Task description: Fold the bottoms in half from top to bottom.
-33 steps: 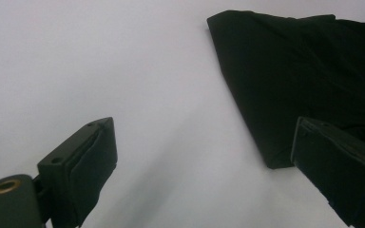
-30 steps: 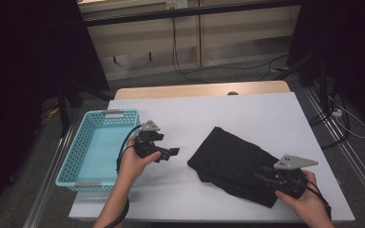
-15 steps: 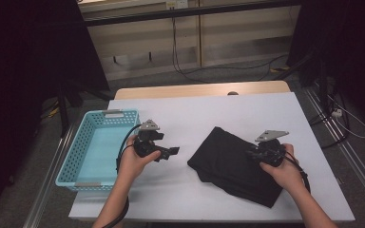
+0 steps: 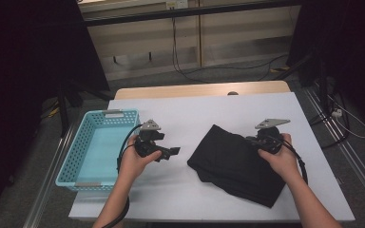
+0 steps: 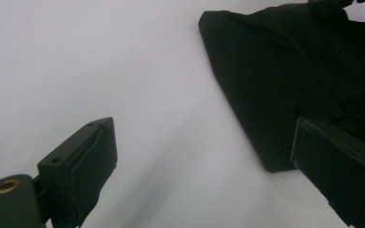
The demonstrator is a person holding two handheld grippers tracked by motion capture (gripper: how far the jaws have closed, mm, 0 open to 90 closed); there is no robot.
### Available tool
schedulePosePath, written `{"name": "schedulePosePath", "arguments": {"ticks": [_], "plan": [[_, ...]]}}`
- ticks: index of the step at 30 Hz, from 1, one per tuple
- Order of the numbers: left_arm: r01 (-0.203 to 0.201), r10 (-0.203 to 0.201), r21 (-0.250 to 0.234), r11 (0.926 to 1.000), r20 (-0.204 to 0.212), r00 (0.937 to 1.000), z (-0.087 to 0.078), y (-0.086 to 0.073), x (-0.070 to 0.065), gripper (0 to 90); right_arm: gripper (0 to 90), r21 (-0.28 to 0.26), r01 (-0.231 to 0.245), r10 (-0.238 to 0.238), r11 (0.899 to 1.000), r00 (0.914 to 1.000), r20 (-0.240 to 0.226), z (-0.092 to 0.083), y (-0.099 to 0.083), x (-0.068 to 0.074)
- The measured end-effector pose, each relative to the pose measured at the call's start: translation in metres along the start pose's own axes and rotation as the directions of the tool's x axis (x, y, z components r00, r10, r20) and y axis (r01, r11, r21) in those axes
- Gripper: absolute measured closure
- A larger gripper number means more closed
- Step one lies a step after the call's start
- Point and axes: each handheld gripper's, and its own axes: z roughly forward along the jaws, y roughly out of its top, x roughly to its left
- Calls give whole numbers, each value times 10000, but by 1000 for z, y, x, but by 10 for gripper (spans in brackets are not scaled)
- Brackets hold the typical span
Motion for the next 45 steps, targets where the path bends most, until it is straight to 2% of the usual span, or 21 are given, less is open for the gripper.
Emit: {"name": "schedulePosePath", "arguments": {"ticks": [2,3,5,6,8,11,15,18,23,27,30,36,40,45], "plan": [[-5,5,-6,10000,-13,10000,-1,0,1,81,845,362,31,-37,9993,9999,152,8,-4,-1],[-4,4,-26,10000,-32,10000,-2,1,1,81,822,240,-228,225,9995,9997,131,11,-5,-2],[-9,9,-45,10000,-34,10000,-3,1,2,81,723,195,-317,315,9993,9994,127,11,-4,-3],[6,-7,-99,10000,-58,10000,-3,1,2,81,631,265,-187,177,9995,9992,372,9,-3,-2],[-19,18,-75,10000,-57,10000,-4,1,1,81,599,291,-109,92,9995,9982,594,4,-3,-1],[-17,16,-104,9999,-79,10000,-4,2,1,81,509,12,-699,697,9976,9961,535,-7,-4,-5],[-84,84,-41,10000,-73,9999,-3,2,1,81,530,-398,-920,939,9950,9944,491,-21,-12,-10],[-99,99,16,9999,-102,9999,-2,2,0,81,548,-148,-1186,1191,9928,9920,412,-20,-23,-14],[-95,96,17,10000,-141,9999,-1,1,-1,81,658,135,-1494,1494,9887,9888,-13,-11,-34,-17],[-112,114,97,9999,-186,9998,0,0,0,81,783,137,-902,904,9958,9959,-104,-8,-31,-10],[-110,112,110,9999,-203,9997,0,0,0,81,824,158,-694,696,9975,9975,-122,-10,-28,-7],[-131,133,88,9999,-179,9998,-1,1,-1,81,824,-173,-341,344,9993,9993,145,-22,-22,-3],[-152,153,110,9998,-165,9997,-1,1,-1,81,823,-500,-261,273,9984,9994,227,-29,-17,-2],[-147,149,110,9998,-151,9998,-1,1,-1,81,815,-476,-101,117,9988,9993,346,-28,-17,0]]}}
